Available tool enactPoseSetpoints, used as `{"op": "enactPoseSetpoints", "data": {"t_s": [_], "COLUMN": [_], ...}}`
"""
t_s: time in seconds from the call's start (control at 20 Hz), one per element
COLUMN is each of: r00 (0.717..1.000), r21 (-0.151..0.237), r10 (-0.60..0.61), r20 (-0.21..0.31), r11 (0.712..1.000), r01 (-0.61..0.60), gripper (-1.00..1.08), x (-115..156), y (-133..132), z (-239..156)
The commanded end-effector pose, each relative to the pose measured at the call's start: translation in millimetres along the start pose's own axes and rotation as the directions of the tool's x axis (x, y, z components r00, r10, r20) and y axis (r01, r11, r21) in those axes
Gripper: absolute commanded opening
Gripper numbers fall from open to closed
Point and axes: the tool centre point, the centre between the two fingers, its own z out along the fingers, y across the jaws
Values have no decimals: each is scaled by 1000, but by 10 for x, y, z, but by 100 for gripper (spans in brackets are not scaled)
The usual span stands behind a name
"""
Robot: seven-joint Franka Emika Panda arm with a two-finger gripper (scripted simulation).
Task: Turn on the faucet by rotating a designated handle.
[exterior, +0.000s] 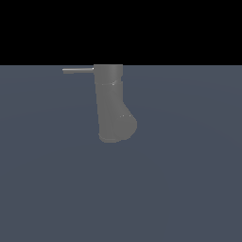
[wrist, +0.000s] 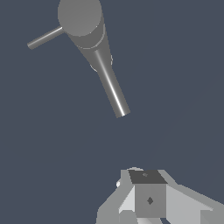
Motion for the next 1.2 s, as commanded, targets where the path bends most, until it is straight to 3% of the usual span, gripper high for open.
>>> {"op": "enactPoseSetpoints", "data": {"t_s": [0.0, 0.3, 0.6, 1.15], "r00": [999, 987, 957, 854], "r21": [13, 40, 53, 42], "r10": [39, 159, 287, 516], "r20": [4, 21, 41, 62], "r11": [999, 986, 956, 854], "r01": [-39, -160, -289, -519], "gripper": [-100, -100, -100, -100], "x": [118, 467, 816, 1415], "y": [-60, -251, -465, -895], "z": [23, 119, 264, 639]}}
